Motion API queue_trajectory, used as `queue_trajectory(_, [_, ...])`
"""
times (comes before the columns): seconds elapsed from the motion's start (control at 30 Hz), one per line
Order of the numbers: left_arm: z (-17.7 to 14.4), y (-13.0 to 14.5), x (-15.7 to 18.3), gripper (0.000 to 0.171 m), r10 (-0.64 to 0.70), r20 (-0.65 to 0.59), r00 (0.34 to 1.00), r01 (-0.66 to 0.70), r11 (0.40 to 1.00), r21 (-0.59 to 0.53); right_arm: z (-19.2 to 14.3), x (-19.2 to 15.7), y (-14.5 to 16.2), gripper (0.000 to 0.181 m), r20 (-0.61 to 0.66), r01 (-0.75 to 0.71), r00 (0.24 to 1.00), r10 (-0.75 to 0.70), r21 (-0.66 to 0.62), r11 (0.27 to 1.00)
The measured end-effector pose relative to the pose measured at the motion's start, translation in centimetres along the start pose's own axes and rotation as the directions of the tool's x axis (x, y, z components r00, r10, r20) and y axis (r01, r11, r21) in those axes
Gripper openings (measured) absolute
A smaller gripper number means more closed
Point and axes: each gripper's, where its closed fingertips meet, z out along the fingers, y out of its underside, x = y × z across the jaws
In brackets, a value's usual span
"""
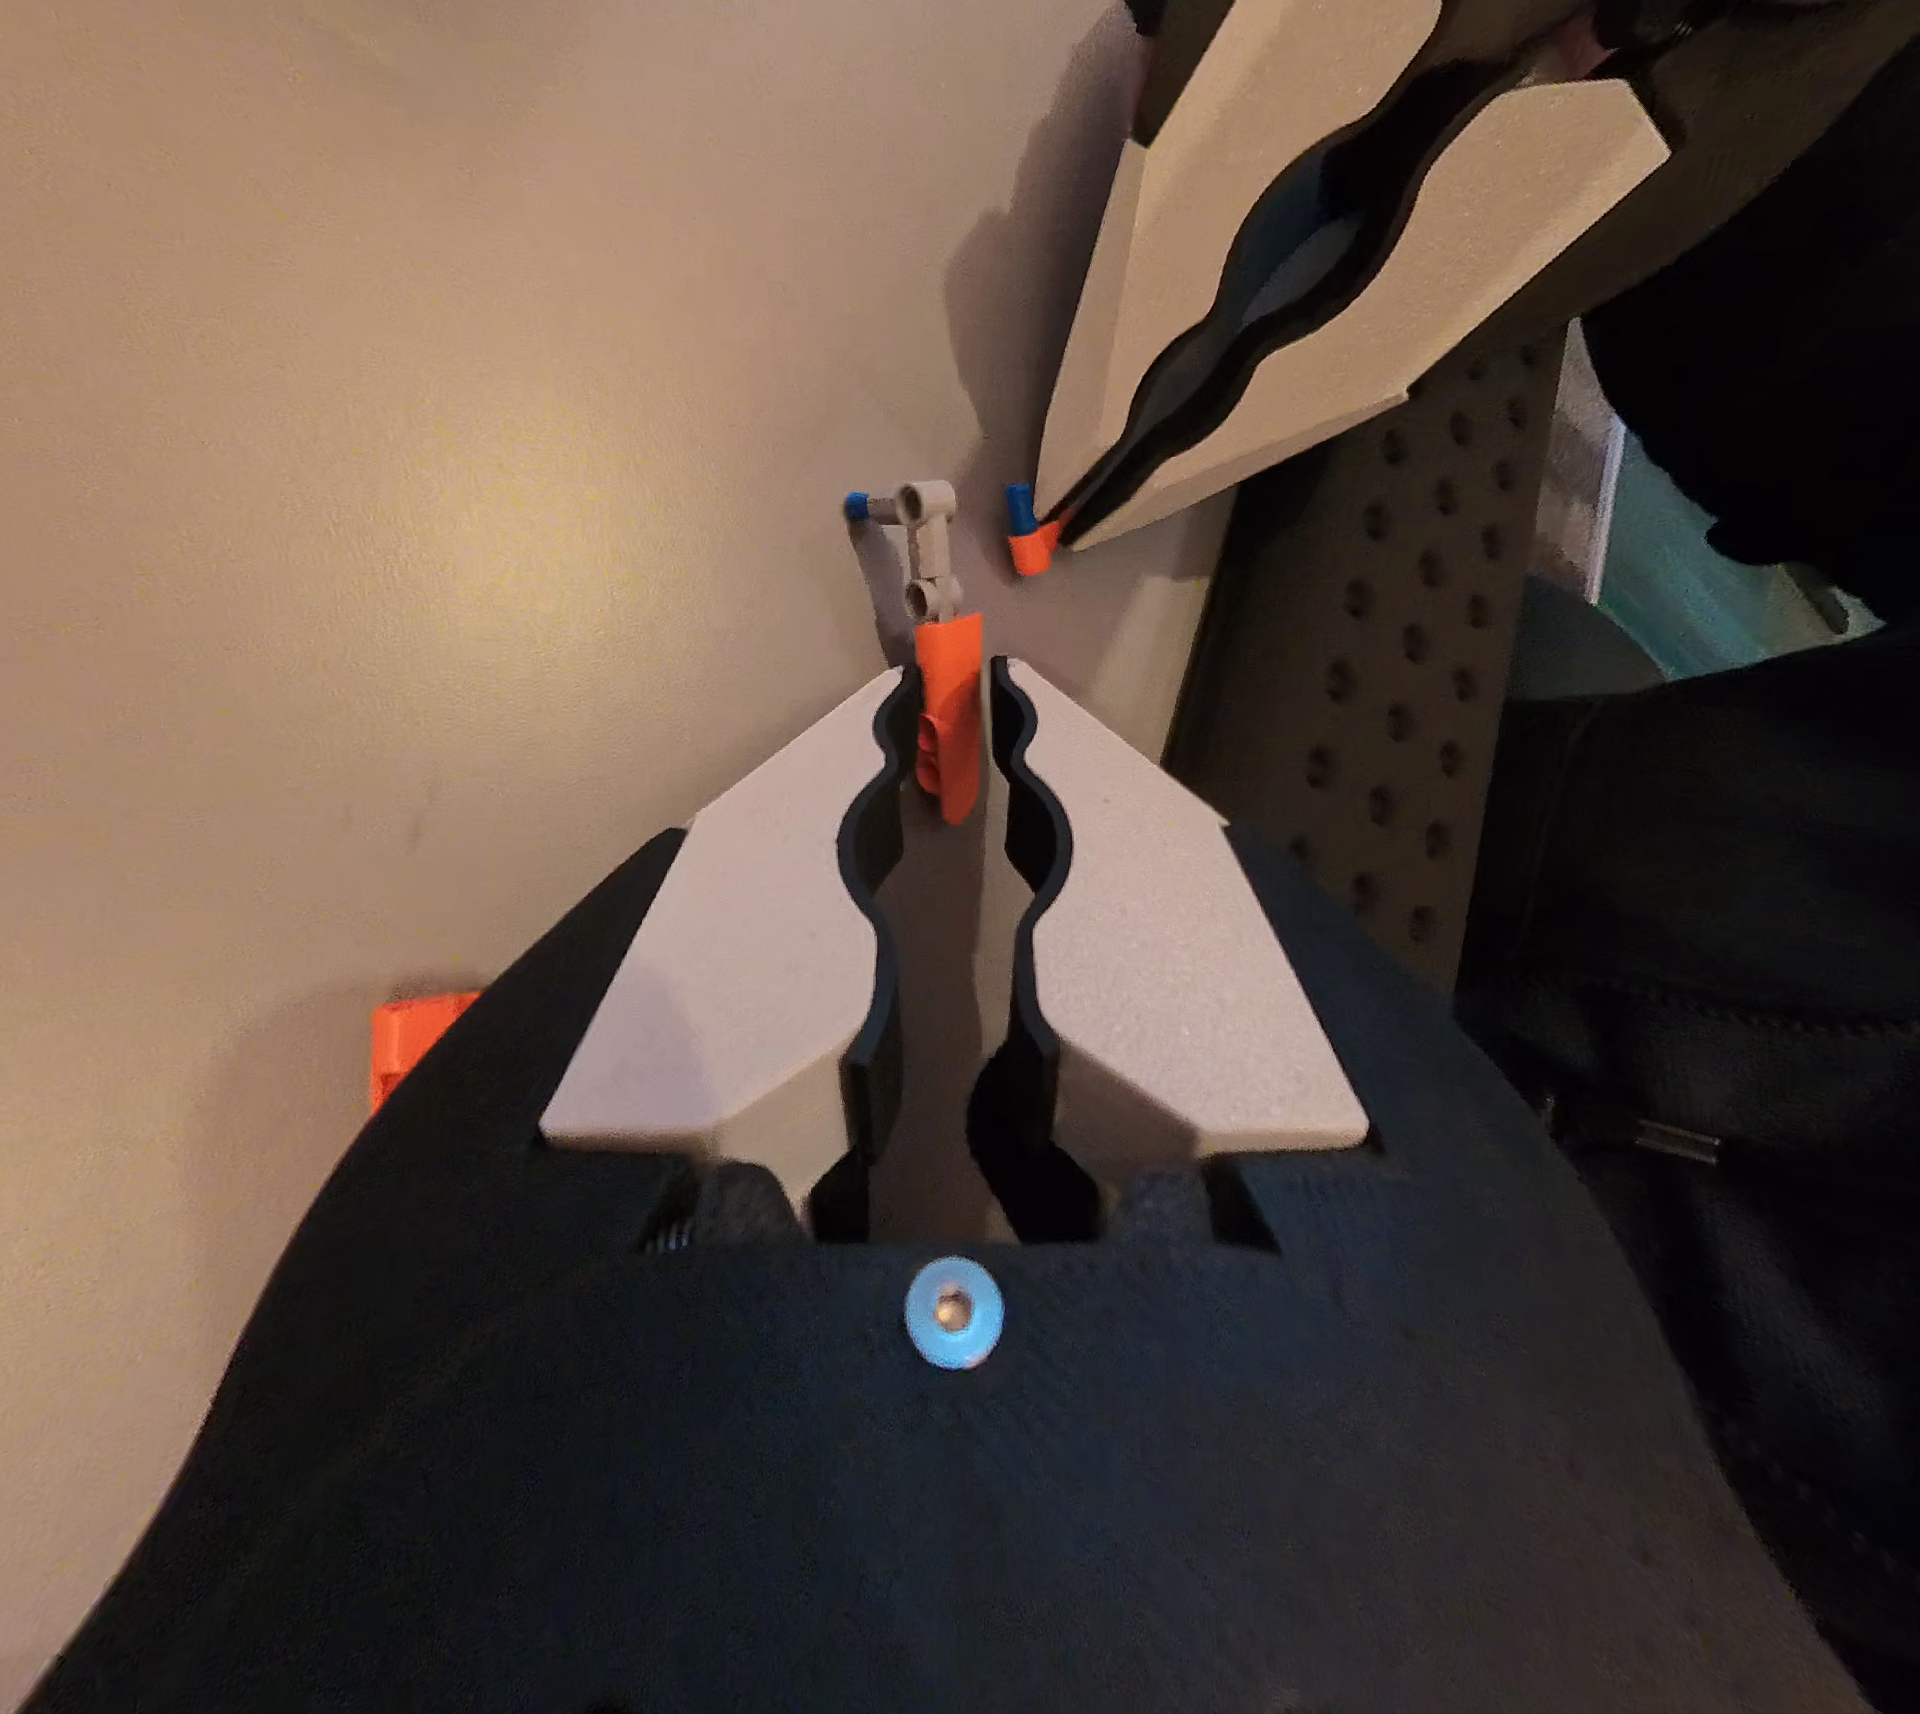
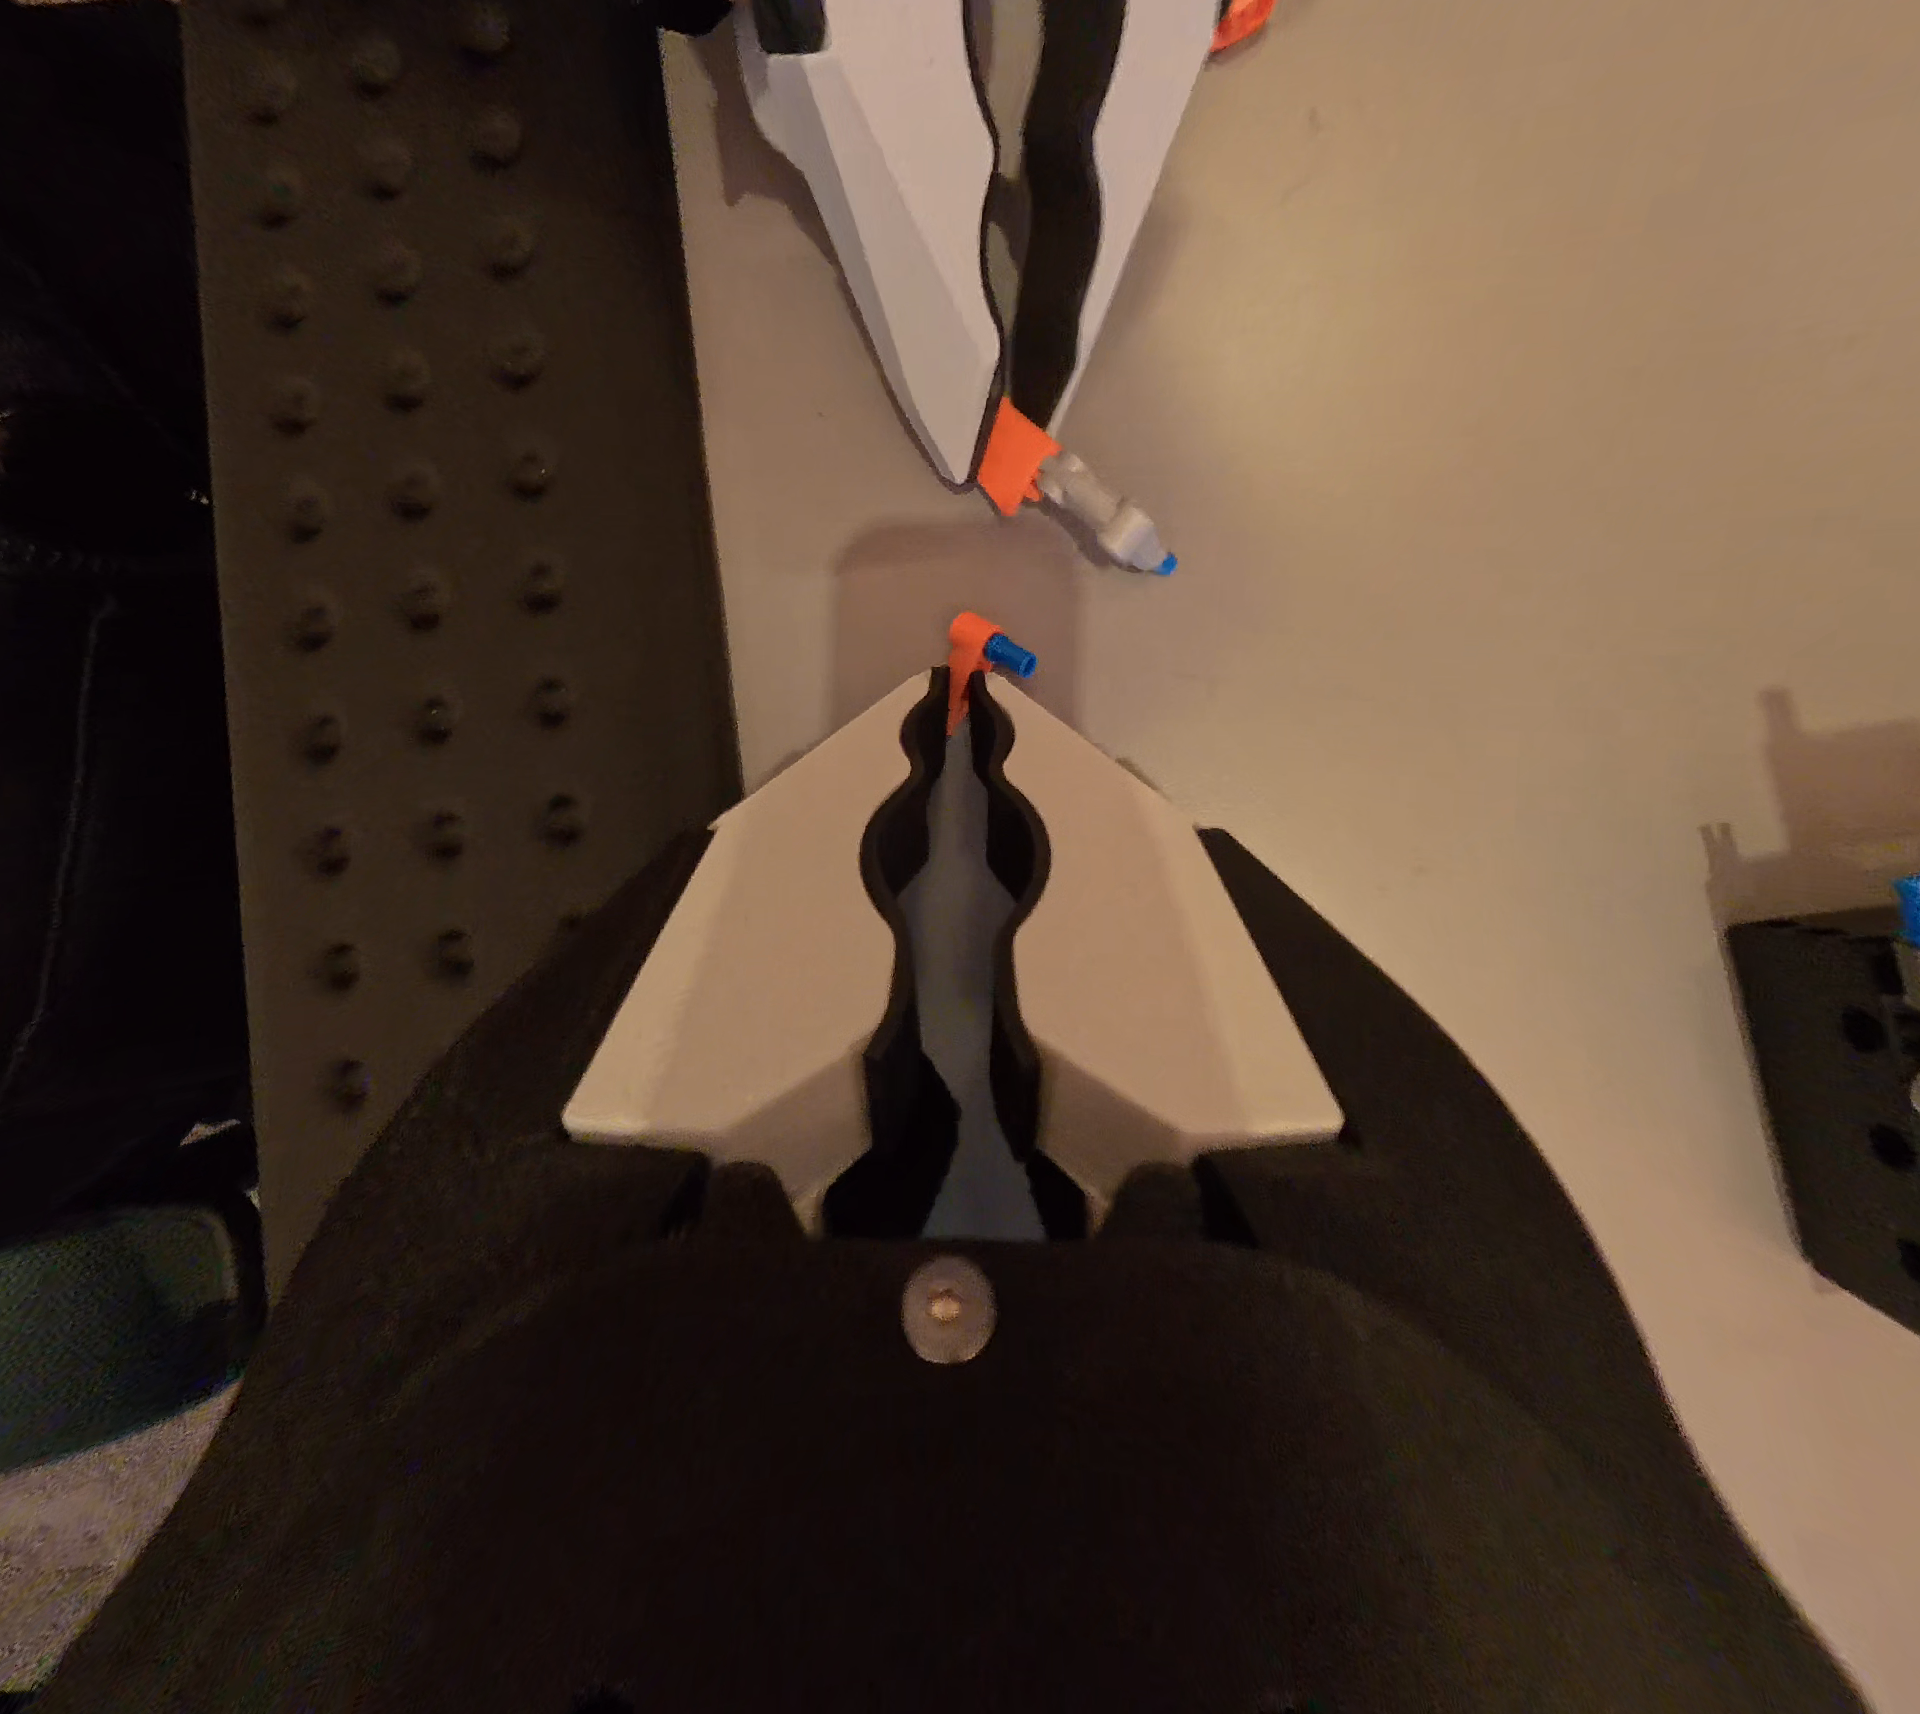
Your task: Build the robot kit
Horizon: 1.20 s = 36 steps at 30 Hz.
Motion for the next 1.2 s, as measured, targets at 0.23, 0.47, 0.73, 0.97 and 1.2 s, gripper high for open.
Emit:
queue_trajectory(0.23, [0.2,-0.2,0.1,0.019,0.117,0.06,0.991,-0.115,0.993,-0.03,-0.1,-0.1,-0.1,0.004,0.027,0.022,0.999,-0.021,-0.028,0.999])
queue_trajectory(0.47, [-0.4,-2.0,1.7,0.018,0.293,0.146,0.945,-0.299,0.954,0.022,-0.6,-0.1,0.0,0.0,-0.021,0.023,1.0,-0.023,0.004,1.0])
queue_trajectory(0.73, [-0.1,-2.2,1.9,0.013,0.341,0.188,0.921,-0.348,0.937,0.004,0.2,-0.1,0.0,0.002,-0.054,-0.029,0.998,0.029,-0.011,1.0])
queue_trajectory(0.97, [-0.1,-2.4,2.7,0.015,0.309,0.128,0.942,-0.317,0.947,0.046,-1.2,-0.9,-1.0,0.0,-0.116,0.144,0.983,-0.142,0.007,0.99])
queue_trajectory(1.2, [-0.4,-3.4,5.6,0.01,0.273,-0.06,0.96,-0.262,0.953,0.15,-3.2,-2.2,-2.1,0.0,-0.182,0.355,0.912,-0.368,-0.1,0.929])
